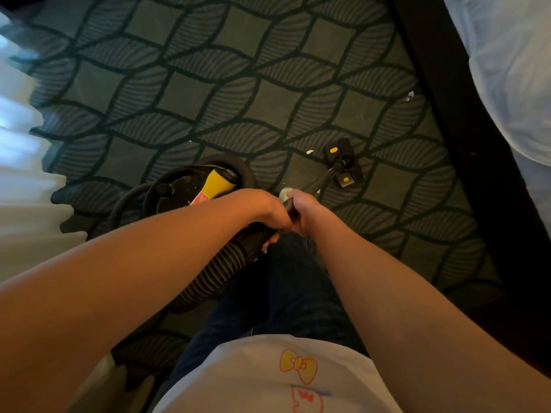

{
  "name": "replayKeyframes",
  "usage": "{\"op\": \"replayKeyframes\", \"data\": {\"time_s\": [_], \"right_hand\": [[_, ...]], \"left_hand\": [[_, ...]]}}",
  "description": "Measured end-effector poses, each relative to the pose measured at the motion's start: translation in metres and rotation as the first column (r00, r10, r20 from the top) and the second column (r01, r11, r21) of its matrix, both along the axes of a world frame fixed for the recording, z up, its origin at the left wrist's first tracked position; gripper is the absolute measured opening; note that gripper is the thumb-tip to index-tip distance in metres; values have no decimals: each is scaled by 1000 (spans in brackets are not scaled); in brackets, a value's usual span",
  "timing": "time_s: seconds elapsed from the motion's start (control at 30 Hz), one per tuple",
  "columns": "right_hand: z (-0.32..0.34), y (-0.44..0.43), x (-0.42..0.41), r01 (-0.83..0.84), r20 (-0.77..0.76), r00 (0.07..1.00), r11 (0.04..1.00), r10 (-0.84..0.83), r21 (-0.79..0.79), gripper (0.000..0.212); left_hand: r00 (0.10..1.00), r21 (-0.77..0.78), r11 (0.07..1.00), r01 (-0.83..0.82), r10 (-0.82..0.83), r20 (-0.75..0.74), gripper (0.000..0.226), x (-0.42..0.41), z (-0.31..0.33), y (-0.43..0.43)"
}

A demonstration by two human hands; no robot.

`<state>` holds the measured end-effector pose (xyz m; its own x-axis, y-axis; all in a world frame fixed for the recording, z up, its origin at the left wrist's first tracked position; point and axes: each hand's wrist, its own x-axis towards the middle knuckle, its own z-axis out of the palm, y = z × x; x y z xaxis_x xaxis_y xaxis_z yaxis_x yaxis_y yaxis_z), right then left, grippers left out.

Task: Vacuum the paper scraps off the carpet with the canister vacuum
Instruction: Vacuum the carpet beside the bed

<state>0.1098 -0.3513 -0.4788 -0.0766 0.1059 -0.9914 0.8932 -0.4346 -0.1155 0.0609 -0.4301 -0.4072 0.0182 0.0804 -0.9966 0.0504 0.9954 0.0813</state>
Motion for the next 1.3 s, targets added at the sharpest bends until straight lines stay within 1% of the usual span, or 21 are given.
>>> {"op": "replayKeyframes", "data": {"time_s": [0.1,0.27,0.37,0.47,0.5,0.6,0.7,0.73,0.87,0.97,1.1,1.23,1.3], "right_hand": [[9,-7,5,-14,-7,1000,1000,13,-26,29],[14,-7,14,-14,-8,1000,997,13,-80,22],[15,0,21,-25,6,1000,996,26,-80,30],[16,10,26,-22,2,1000,992,22,-124,26],[16,14,27,-14,4,1000,990,15,-140,29],[24,23,28,-20,7,1000,990,21,-142,27],[32,35,24,-38,-7,999,981,37,-191,30],[32,38,22,-44,-7,999,981,44,-191,32],[34,50,18,-71,8,997,974,75,-215,24],[35,50,20,-81,23,996,968,89,-236,27],[36,46,17,-69,30,997,970,78,-235,22],[34,45,11,-50,33,998,968,60,-246,23],[32,43,7,-31,32,999,971,39,-239,19]], "left_hand": [[999,-14,999,50,-50,6,27,5,6,-4],[998,-34,997,64,-64,7,27,11,17,-3],[997,-36,996,79,-78,20,28,20,21,5],[999,-53,998,45,-44,13,27,26,20,12],[999,-62,998,32,-32,8,27,28,19,15],[998,-62,997,55,-55,-11,28,32,22,24],[998,-81,995,55,-56,-19,29,28,27,36],[998,-93,994,52,-54,-13,29,26,28,39],[999,-100,994,49,-50,-16,34,23,34,47],[997,-98,994,57,-62,-54,32,28,37,46],[997,-96,993,63,-68,-49,33,27,35,44],[997,-89,994,65,-68,-32,35,16,33,42],[997,-88,993,72,-74,-12,37,9,32,39]]}}
